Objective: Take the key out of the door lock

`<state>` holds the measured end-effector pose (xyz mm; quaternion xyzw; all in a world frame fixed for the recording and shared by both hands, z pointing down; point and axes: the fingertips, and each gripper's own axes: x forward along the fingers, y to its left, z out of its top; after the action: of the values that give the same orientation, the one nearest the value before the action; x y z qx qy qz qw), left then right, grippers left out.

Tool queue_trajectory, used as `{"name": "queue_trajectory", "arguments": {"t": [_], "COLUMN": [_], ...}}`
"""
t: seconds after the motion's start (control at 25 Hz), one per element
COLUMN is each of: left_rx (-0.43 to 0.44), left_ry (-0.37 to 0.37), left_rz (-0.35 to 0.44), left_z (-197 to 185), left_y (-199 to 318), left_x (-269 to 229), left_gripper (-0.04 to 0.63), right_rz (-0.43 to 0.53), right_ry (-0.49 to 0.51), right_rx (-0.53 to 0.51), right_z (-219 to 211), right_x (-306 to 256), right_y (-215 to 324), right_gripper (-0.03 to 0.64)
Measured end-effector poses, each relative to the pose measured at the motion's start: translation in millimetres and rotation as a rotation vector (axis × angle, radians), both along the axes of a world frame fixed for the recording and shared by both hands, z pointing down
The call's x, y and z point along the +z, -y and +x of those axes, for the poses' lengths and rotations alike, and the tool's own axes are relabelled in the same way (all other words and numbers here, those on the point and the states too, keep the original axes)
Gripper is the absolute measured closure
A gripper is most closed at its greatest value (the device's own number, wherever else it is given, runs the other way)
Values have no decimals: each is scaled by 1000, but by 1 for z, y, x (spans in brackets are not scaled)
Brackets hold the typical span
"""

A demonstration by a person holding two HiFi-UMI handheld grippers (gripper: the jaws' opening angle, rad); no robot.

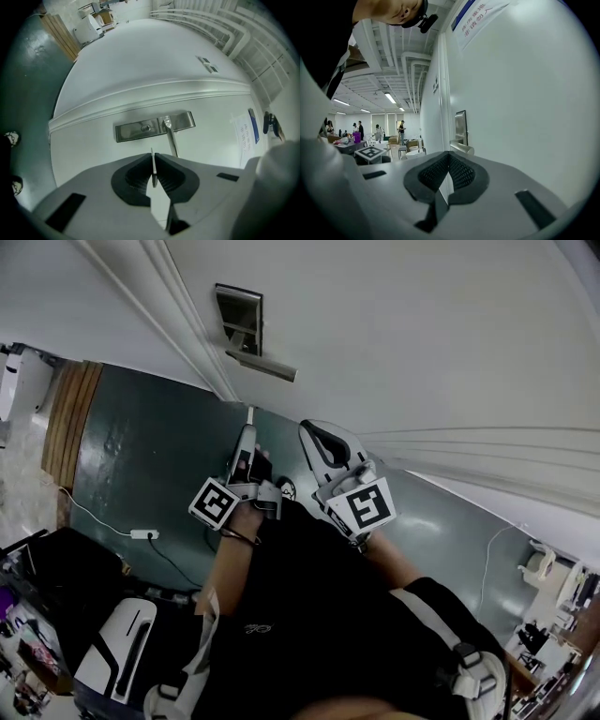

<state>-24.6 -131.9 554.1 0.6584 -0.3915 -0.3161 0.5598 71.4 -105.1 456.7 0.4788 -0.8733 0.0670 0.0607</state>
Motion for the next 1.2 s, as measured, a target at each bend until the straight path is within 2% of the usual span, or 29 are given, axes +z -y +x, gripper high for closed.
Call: {"name": "queue_trajectory", "arguments": {"t": [0.2, 0.36, 0.48, 0.8, 1.04, 1.2], "left_rx": [-27, -47, -78, -154, -170, -156], "left_ry": [110, 218, 280, 422, 607, 784], "left_rz": [6, 43, 84, 83, 105, 121], "left_z": [-8, -21, -35, -80, -115, -135], "left_y": [-18, -31, -36, -53, -56, -55], "left_x": [0, -9, -15, -25, -37, -47], "left_gripper": [558, 558, 558, 558, 558, 558], "right_rz": [4, -12, -16, -30, -43, -58], "right_ry": [-15, -20, -18, -17, -21, -58], "right_rx": [-41, -88, -124, -235, -302, -303], "right_z": [-1, -10, -22, -69, -111, -131], "right_x": [2, 5, 10, 21, 24, 25], "right_y": [-9, -15, -16, -15, -9, -4], "right_gripper": [609, 609, 609, 609, 609, 609]}}
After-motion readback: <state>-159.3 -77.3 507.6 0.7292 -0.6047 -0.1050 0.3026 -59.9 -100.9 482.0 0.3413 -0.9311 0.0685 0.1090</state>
